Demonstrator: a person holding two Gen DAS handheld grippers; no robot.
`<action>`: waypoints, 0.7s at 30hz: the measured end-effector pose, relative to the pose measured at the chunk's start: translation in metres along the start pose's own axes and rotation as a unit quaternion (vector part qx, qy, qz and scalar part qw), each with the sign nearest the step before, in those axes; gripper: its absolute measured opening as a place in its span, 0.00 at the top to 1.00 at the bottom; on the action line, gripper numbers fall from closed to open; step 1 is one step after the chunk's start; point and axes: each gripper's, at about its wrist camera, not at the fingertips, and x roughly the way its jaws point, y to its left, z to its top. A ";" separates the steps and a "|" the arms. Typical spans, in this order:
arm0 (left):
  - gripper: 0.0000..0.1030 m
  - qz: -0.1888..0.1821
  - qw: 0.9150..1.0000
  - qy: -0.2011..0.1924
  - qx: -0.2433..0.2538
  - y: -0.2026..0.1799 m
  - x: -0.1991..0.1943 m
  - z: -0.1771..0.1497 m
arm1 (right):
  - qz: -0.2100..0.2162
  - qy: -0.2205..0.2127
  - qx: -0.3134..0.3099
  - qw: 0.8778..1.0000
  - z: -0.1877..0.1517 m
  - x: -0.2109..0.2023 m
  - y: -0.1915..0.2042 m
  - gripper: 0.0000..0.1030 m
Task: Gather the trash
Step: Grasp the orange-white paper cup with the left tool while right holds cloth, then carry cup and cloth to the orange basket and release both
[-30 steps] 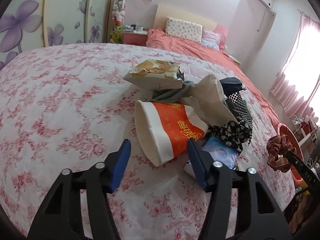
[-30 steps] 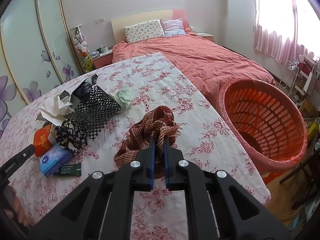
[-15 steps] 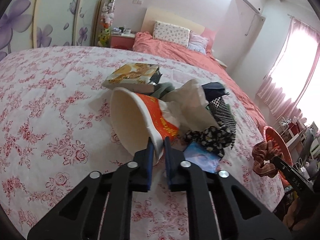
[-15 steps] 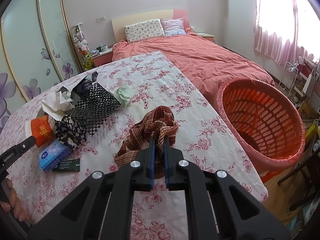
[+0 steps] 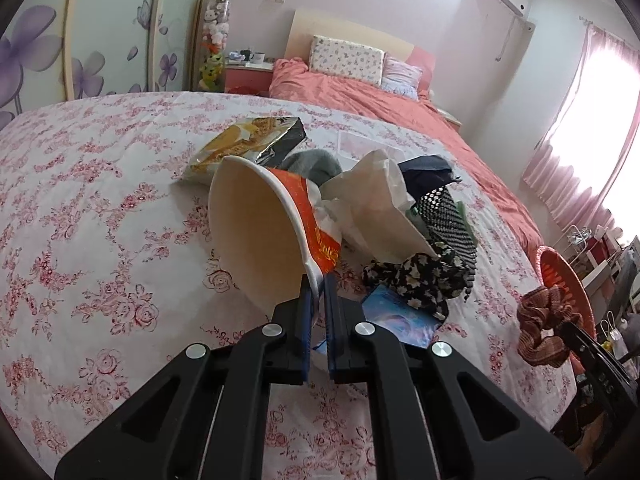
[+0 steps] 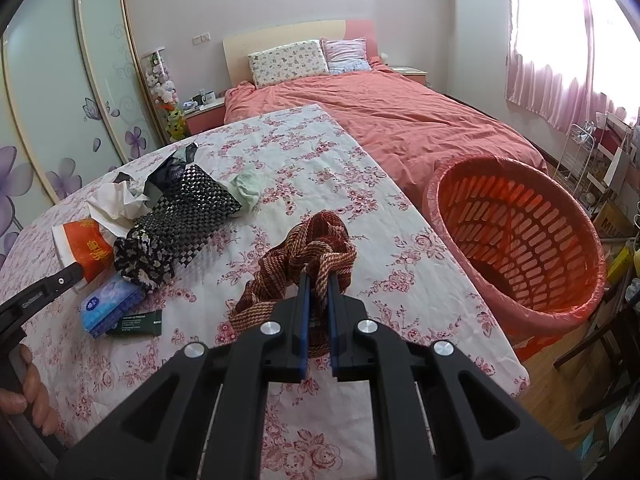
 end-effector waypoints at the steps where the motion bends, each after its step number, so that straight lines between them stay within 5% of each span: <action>1: 0.94 0.001 1.000 -0.001 0.002 0.000 0.000 0.000 | 0.000 0.000 0.000 1.000 0.000 0.000 0.000 0.92; 9: 0.97 0.007 0.999 -0.035 0.026 -0.005 -0.022 -0.003 | 0.002 -0.009 0.001 1.000 0.000 -0.012 -0.003 0.92; 21: 0.97 -0.031 0.996 -0.067 0.043 -0.031 -0.067 0.004 | 0.000 -0.045 0.014 0.999 0.006 -0.046 -0.020 0.92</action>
